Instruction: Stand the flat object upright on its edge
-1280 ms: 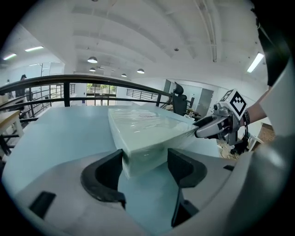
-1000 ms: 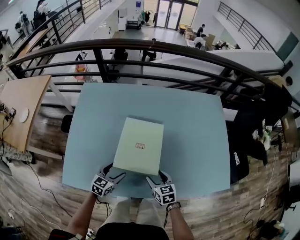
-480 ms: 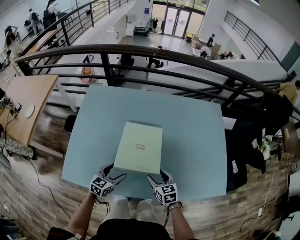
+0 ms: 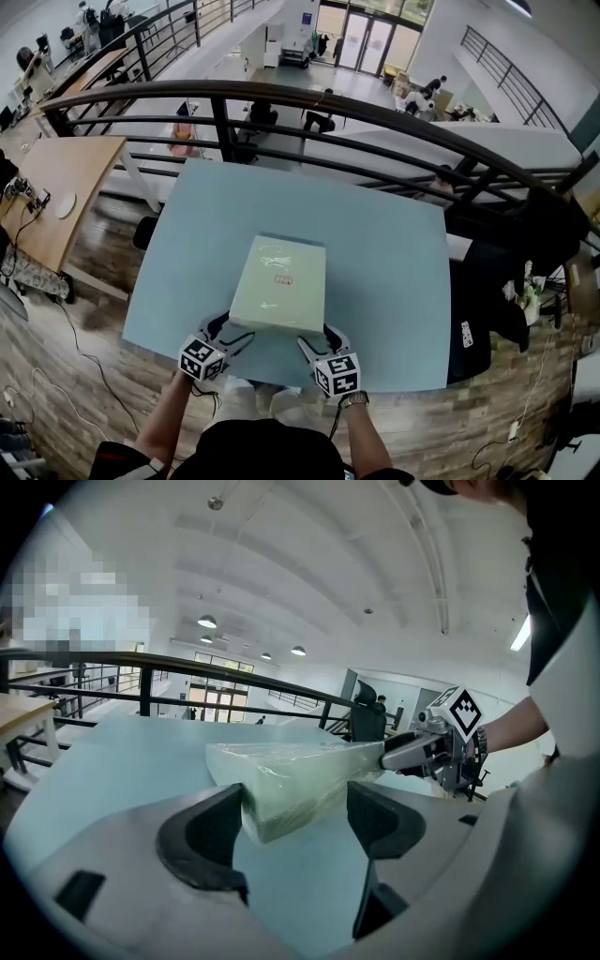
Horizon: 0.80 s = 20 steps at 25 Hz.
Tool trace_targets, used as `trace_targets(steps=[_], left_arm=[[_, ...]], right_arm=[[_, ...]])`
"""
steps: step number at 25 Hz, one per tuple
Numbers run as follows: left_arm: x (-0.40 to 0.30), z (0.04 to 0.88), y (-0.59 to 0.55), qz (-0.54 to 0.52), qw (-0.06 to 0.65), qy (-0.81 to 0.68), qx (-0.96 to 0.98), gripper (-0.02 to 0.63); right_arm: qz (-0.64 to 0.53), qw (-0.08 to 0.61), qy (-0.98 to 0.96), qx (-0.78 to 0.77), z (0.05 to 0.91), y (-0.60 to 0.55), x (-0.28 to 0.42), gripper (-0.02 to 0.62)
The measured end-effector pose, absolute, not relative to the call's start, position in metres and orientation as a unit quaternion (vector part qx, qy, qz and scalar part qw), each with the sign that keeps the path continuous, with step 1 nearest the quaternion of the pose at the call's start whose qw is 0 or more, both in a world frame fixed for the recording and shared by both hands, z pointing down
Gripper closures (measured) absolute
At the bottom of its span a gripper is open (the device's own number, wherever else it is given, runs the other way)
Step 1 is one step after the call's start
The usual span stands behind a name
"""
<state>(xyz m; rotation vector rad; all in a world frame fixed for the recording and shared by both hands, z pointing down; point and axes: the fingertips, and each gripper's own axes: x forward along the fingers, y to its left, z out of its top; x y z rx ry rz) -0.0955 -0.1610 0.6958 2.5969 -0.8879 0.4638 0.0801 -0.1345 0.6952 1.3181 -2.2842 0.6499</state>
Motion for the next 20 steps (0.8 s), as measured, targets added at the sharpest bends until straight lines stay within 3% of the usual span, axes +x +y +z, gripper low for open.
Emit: trace_targets(steps=[9, 20], left_arm=[[-0.087, 0.676, -0.163, 0.160, 0.160, -0.320, 0.920, 0.270], [-0.081, 0.650, -0.164, 0.141, 0.146, -0.326, 0.923, 0.270]], right_arm=[[0.224, 0.200, -0.832, 0.467, 0.674, -0.143, 0.089, 0.321], [0.207, 0.186, -0.847, 0.453, 0.649, -0.146, 0.089, 0.277]])
